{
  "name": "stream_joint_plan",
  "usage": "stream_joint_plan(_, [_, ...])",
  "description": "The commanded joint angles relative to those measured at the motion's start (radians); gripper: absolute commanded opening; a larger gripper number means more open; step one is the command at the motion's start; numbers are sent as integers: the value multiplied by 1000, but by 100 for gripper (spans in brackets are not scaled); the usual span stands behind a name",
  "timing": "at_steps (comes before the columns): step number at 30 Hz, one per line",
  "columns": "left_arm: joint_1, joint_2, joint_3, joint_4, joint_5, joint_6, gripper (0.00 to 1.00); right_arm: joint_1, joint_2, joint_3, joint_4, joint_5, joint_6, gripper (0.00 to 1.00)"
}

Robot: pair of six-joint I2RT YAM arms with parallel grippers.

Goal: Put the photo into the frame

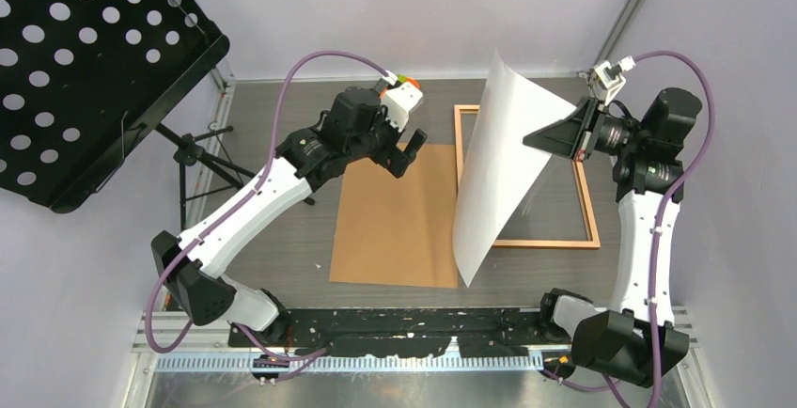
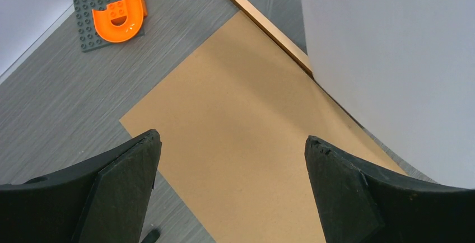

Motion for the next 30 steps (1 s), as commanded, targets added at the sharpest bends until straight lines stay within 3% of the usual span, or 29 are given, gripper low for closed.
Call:
stream_joint_plan(1, [-3, -8, 26, 9, 17, -11, 100, -17, -38, 40, 76, -44, 65, 6])
stream_joint_plan(4, [-3, -10, 20, 10, 42, -12, 100, -38, -35, -5, 238, -49, 234, 6])
stream_joint_plan(5, [-3, -11, 18, 10, 46, -12, 100, -54, -32, -51, 432, -52, 305, 6])
stream_joint_plan(6, [-3, -11, 16, 11, 48, -11, 100, -64, -20, -79, 559, -55, 504, 6])
stream_joint_plan(7, [-3, -11, 15, 11, 51, -12, 99, -90, -8, -132, 860, -60, 617, 6])
stream_joint_plan(8, [-3, -11, 14, 12, 54, -13, 100, -104, 29, -154, 996, -60, 844, 6])
stream_joint_plan(9, [-3, -11, 15, 11, 55, -14, 100, -131, 52, -184, 1252, -62, 944, 6])
stream_joint_plan(10, [-3, -11, 16, 11, 58, -16, 100, -145, 104, -193, 1362, -64, 1121, 6])
stream_joint_plan(13, [-3, -13, 15, 10, 67, -23, 100, -200, 207, -193, 1783, -64, 1409, 6])
stream_joint_plan(23, [-5, -2, 19, 8, 79, -31, 100, -291, 283, -141, 1843, -64, 1494, 6])
stream_joint_plan(30, [-9, 25, 44, -7, 73, -28, 100, -296, 329, 47, 1844, -56, 1569, 6])
